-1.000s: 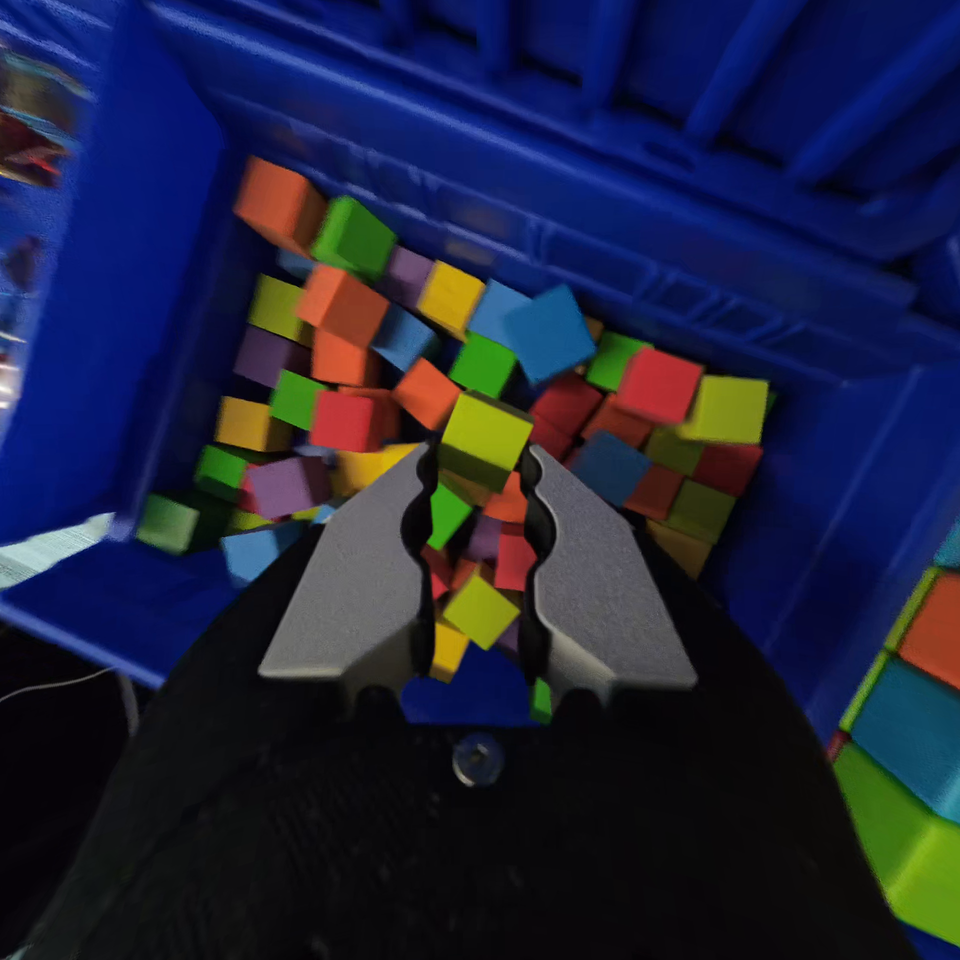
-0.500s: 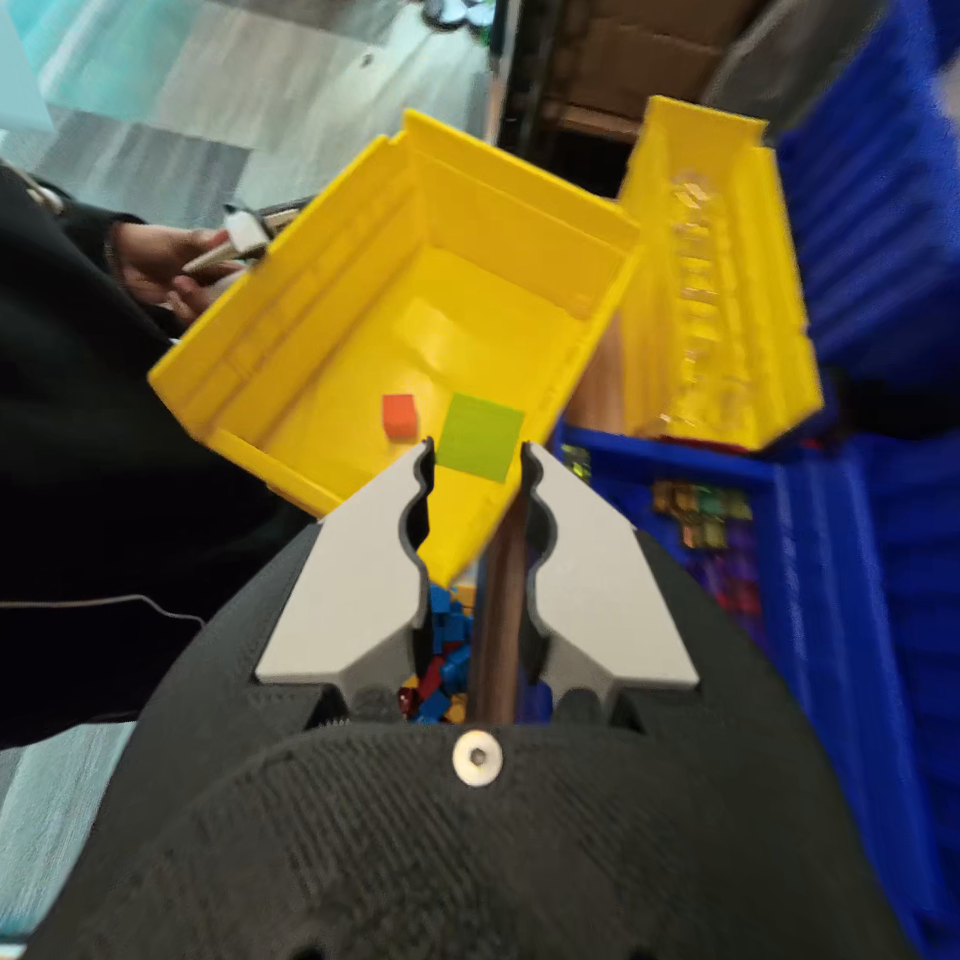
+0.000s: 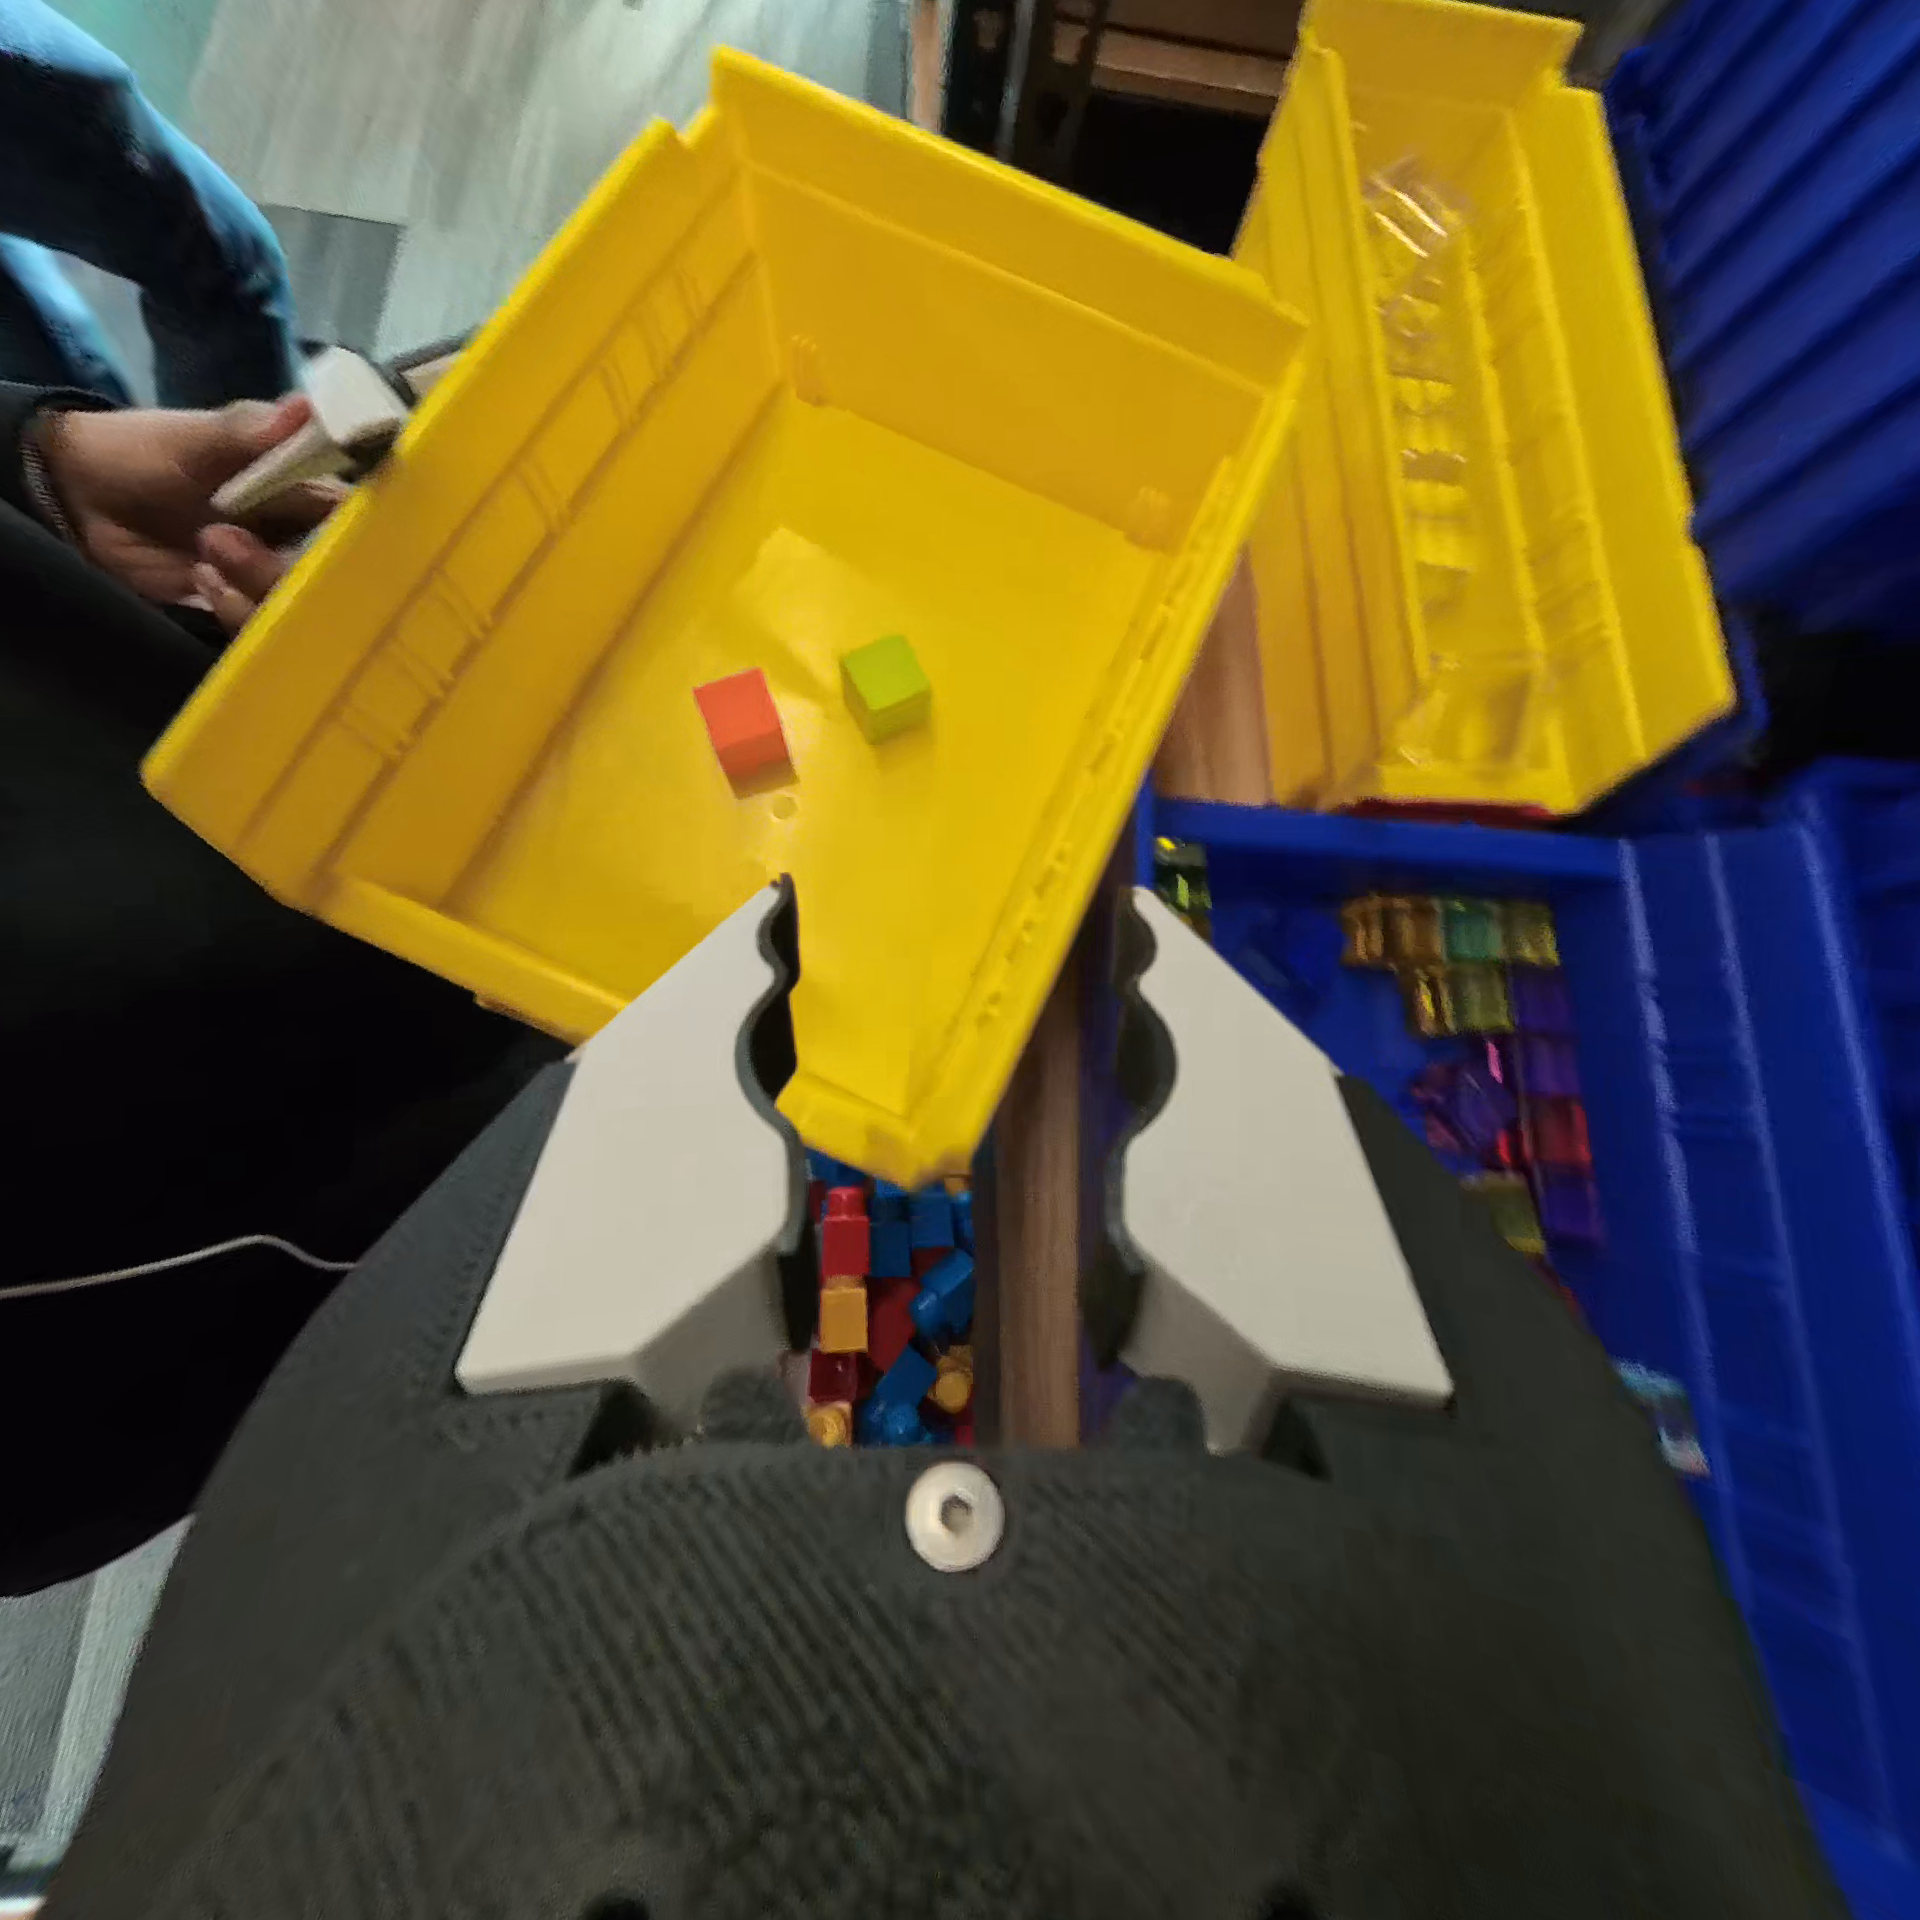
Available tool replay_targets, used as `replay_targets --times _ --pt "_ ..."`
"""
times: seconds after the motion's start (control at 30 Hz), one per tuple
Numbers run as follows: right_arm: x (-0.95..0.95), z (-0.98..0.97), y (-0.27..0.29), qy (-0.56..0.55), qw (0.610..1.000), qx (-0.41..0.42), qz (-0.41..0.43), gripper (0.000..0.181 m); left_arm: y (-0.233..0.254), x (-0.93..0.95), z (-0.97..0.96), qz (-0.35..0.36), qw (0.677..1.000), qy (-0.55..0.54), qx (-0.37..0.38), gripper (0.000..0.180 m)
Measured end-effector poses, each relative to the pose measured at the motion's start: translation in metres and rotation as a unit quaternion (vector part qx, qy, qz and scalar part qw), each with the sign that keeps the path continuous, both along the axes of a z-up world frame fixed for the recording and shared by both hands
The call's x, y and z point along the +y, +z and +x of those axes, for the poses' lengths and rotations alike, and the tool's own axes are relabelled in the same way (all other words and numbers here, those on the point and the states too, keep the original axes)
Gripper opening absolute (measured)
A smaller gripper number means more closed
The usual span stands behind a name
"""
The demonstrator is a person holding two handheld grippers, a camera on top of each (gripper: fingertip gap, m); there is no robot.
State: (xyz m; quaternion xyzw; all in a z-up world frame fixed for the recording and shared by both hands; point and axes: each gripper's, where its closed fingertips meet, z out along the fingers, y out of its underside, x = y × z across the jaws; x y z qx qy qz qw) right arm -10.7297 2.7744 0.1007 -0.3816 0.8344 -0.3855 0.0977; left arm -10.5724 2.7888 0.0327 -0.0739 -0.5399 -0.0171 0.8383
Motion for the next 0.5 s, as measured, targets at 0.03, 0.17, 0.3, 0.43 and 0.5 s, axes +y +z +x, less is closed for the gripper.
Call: replay_targets --times 0.03,0.17,0.3,0.43,0.5 --pt "0.002 -0.011 0.002 -0.017 1.000 0.007 -0.007 0.059 0.000 0.000 0.000 0.000 1.000 0.000 0.000 0.119" --pt "0.014 -0.081 0.016 -0.121 0.990 0.060 -0.041 0.059 0.000 0.000 0.000 0.000 1.000 -0.003 0.000 0.120" --pt "0.048 -0.189 0.069 -0.260 0.956 0.090 -0.106 0.059 0.000 0.000 -0.001 0.000 1.000 -0.004 0.000 0.119" --pt "0.104 -0.318 0.103 -0.425 0.888 0.050 -0.169 0.050 0.000 0.001 -0.002 -0.002 1.000 -0.005 0.001 0.119" --pt "0.126 -0.360 0.072 -0.484 0.867 0.000 -0.120 0.046 -0.001 0.001 -0.002 -0.003 1.000 -0.006 0.002 0.119"
